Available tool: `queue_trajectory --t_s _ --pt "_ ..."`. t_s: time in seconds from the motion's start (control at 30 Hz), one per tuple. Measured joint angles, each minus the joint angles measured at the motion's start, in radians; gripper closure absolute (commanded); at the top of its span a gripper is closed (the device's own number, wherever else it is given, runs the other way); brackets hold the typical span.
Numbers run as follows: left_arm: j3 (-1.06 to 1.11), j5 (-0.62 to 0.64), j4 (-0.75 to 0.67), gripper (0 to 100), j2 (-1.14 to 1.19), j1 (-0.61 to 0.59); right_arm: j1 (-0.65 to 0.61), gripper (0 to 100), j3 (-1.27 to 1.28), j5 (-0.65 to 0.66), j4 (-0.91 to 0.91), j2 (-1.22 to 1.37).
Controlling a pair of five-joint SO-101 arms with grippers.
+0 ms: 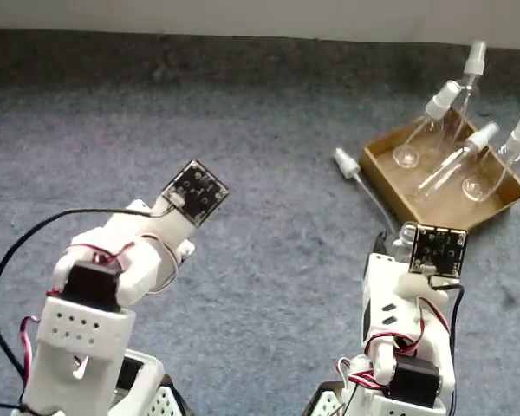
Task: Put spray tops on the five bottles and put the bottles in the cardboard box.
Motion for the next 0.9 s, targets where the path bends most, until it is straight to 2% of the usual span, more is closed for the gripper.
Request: queue_trajectory --t_s 0.2,0.43,0.67,0.9 --pt "-0.149 0.054 0.000 98 0.244 0.132 0.009 89.7 0.017 -0.006 0.000 -0.008" --pt "-0.384 0.212 0.000 98 0.552 0.236 0.100 89.7 0.115 -0.006 -0.058 0.002" --pt "-0.674 0.384 0.000 86 0.873 0.249 0.109 89.7 0.155 -0.006 -0.092 0.002" --pt "-0.944 0.462 0.028 85 1.158 0.287 0.110 89.7 0.155 -0.006 -0.092 0.002"
